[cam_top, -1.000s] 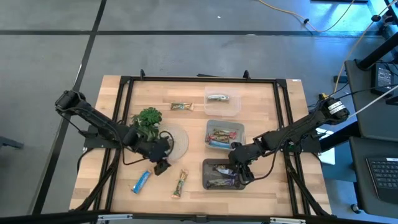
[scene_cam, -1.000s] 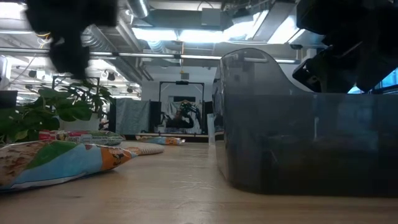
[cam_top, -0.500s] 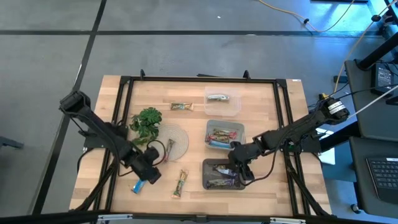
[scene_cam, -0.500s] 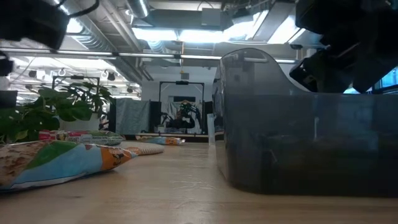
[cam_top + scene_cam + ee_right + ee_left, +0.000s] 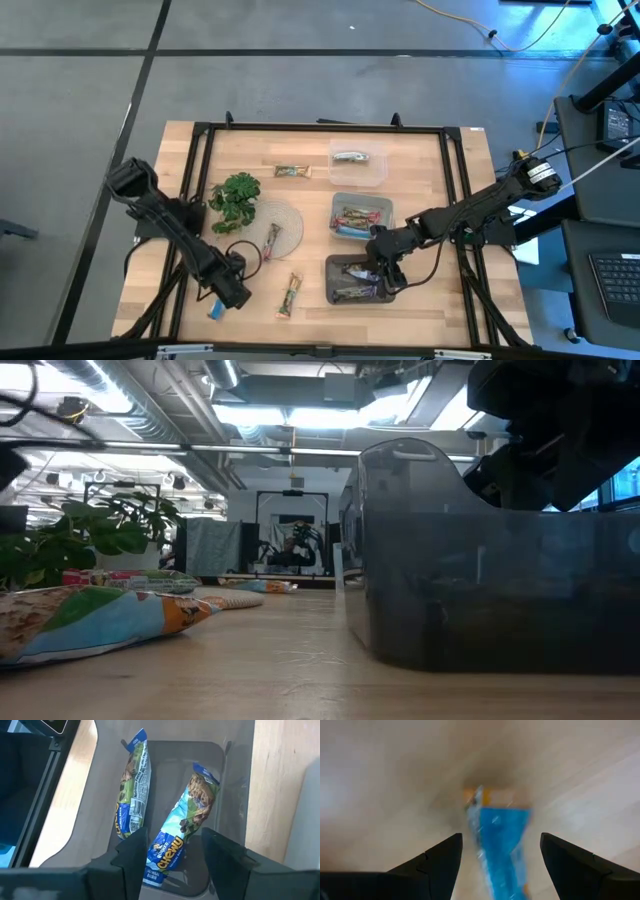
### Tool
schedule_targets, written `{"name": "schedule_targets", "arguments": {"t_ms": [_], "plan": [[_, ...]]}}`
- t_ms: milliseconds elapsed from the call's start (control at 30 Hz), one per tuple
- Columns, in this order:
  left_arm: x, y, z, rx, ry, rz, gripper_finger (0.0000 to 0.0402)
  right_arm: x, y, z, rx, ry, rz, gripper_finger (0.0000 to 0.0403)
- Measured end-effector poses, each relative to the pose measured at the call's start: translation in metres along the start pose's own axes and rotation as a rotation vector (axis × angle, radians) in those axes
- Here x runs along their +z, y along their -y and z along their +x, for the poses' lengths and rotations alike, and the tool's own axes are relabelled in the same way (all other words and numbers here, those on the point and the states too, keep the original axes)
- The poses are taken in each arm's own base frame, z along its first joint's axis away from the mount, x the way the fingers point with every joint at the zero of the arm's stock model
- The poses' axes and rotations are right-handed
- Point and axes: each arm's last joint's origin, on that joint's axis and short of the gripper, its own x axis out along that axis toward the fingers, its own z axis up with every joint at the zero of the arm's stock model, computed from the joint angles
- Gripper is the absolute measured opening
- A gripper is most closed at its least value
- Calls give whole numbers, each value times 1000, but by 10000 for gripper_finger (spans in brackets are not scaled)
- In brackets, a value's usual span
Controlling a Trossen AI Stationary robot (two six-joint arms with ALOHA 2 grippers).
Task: Pick and place Granola Bars by type
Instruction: Put the yellow granola bar into the transparent bin
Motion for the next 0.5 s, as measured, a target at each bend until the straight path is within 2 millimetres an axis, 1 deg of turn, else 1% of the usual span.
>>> {"name": "schedule_targets", "arguments": {"t_ms": [133, 200, 367, 500], "plan": [[-7, -2, 4, 38, -74, -42, 258, 0, 0, 0, 0, 0, 1, 189], [-11, -2, 5, 40, -83, -70, 260, 0, 0, 0, 0, 0, -1, 189], [-16, -4, 6, 14, 0, -70, 258, 0, 0, 0, 0, 0, -3, 189], [-19, -3, 6, -16, 46, -14, 259, 0, 0, 0, 0, 0, -3, 189]]}}
